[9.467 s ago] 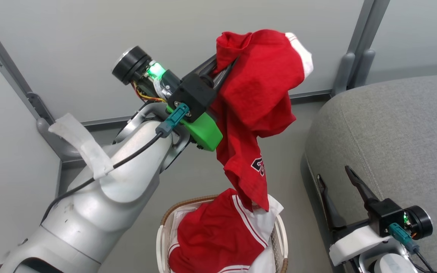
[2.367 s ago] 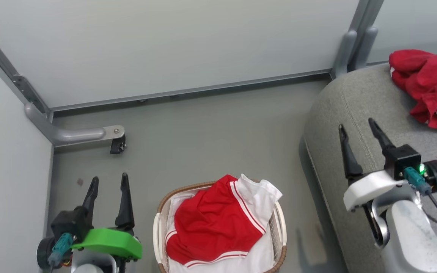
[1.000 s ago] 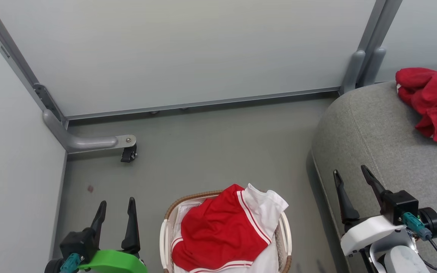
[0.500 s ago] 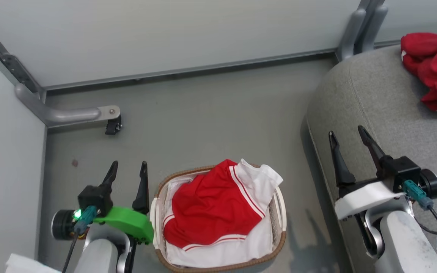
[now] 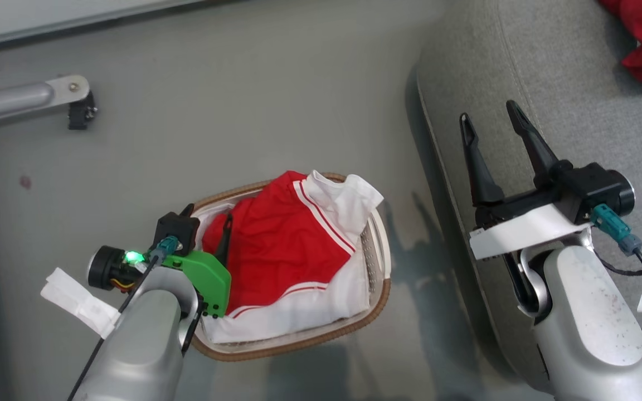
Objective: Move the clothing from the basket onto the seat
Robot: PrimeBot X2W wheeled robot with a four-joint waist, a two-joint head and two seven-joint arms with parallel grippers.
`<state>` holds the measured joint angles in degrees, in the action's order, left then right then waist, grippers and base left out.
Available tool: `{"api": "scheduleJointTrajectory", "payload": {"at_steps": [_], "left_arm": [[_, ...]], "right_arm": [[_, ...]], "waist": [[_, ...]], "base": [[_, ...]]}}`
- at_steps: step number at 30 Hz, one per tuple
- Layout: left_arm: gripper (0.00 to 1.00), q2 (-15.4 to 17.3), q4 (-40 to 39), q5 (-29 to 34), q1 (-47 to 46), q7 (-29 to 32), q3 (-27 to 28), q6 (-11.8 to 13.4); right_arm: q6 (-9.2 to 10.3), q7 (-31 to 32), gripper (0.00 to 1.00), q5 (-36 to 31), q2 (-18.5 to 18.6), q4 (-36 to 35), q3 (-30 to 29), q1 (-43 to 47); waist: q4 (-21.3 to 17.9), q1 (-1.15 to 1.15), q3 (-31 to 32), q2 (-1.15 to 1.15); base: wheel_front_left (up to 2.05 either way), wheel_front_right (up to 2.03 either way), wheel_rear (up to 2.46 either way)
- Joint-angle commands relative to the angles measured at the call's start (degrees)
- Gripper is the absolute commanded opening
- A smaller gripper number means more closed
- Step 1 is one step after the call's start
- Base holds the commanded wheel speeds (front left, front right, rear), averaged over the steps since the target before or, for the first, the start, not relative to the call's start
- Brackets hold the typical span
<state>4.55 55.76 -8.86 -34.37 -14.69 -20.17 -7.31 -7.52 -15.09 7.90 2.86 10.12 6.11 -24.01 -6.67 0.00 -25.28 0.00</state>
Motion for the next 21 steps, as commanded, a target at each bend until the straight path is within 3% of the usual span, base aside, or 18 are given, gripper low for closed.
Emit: {"api": "scheduleJointTrajectory", "payload": {"at_steps": [1, 13, 21], "left_arm": [[1.0, 1.1, 1.3, 0.6, -2.1, -0.1, -0.4, -0.2], [1.0, 5.3, 10.5, 1.2, -8.9, 1.5, -5.9, -0.2], [1.0, 7.7, 14.1, 1.6, -13.3, 3.4, -6.2, 4.0]], "right_arm": [[0.06, -0.1, 1.0, 0.7, 0.1, -0.8, 0.5, -1.5], [0.06, -0.1, 1.0, 4.4, 0.0, -3.8, 3.1, -4.7], [0.06, -0.1, 1.0, 6.0, 0.0, -4.4, 4.2, -5.1]], "waist": [[-7.4, 0.0, -9.0, 0.0], [-12.2, 0.0, -16.2, 0.0], [-14.2, 0.0, -18.4, 0.0]], "base": [[0.0, 0.0, 0.0], [0.0, 0.0, 0.0], [0.0, 0.0, 0.0]]}}
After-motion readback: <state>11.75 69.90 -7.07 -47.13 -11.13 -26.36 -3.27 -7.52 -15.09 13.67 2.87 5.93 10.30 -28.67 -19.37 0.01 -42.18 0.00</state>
